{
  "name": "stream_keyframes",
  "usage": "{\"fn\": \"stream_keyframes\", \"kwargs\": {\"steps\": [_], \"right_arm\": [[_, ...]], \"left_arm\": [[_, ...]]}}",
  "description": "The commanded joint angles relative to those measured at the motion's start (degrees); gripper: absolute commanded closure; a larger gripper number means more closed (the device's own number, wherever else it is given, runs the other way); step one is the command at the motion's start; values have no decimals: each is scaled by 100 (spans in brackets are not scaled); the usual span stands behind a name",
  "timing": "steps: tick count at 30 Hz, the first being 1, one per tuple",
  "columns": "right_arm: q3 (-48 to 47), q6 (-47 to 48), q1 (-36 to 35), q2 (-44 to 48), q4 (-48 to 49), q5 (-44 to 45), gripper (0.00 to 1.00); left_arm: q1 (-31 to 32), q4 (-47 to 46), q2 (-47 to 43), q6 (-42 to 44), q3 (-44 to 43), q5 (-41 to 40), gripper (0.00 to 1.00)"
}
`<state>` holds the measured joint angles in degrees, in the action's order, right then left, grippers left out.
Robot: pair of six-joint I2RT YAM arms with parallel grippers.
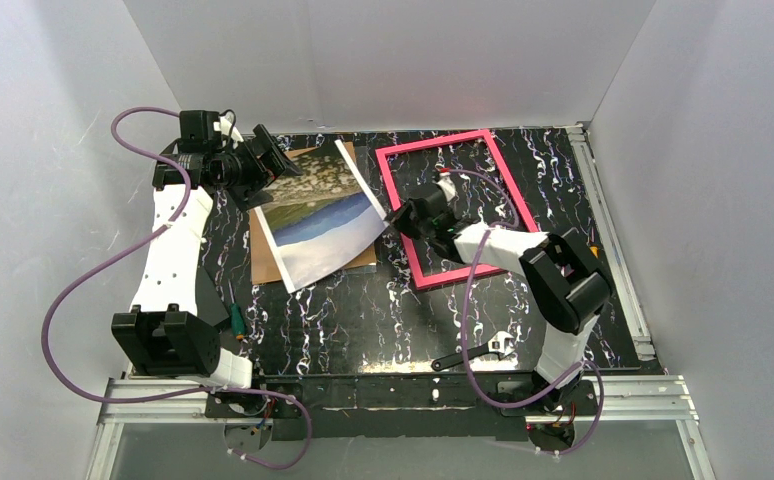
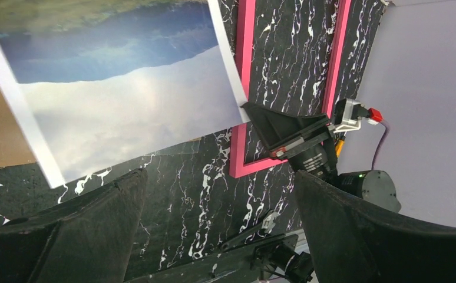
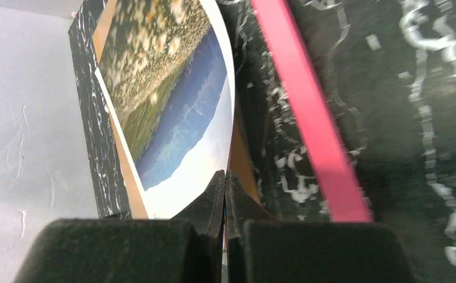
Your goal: Take the photo out of the frame
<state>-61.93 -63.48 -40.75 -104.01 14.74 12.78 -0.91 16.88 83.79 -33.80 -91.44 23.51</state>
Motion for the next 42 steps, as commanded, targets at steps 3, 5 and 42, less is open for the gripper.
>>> {"fn": "stream_keyframes", "kwargs": {"steps": [3, 5, 42], "right_arm": [[-983, -831, -550, -319, -1374, 1337, 99], [-1113, -980, -648, -392, -1759, 1636, 99], [1045, 2086, -1400, 2329, -3013, 242, 26]], "left_arm": [[169, 210, -74, -22, 74, 211, 6], [223, 193, -51, -45, 69, 232, 6], [1190, 232, -644, 599, 1171, 260, 6]]}}
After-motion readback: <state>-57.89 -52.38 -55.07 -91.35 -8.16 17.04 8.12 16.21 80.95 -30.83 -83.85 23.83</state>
